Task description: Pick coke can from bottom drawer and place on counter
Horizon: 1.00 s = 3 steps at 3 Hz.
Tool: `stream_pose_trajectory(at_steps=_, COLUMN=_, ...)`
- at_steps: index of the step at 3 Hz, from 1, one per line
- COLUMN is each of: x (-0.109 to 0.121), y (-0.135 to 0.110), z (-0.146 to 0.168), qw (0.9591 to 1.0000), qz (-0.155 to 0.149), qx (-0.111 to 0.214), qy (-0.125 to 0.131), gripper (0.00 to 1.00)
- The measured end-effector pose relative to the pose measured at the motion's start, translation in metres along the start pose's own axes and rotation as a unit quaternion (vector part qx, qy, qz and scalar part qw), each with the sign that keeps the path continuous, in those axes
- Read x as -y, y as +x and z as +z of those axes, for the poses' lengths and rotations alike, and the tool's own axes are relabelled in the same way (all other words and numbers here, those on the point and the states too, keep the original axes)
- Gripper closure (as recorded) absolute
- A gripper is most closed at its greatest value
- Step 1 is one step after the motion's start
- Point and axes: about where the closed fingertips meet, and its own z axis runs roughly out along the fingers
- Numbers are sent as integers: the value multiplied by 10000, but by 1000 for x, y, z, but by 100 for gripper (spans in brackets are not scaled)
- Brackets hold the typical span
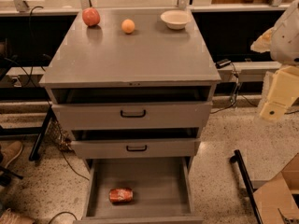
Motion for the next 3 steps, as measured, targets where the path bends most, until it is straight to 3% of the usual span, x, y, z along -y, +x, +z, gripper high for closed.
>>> stream_pose_trajectory(at_steps=1, x=0, y=0, z=0, qw=10000, qz=0, qx=1, qy=0, gripper=0)
stream_pose_trajectory(at_steps=2, x=-13, y=-3, z=34, qw=9997, qz=53, qx=136, qy=-187, gripper=0)
stream_pose_trajectory(at_steps=3, x=-46, y=-31, z=101, qw=9970, qz=85, qx=573, qy=-521, gripper=0)
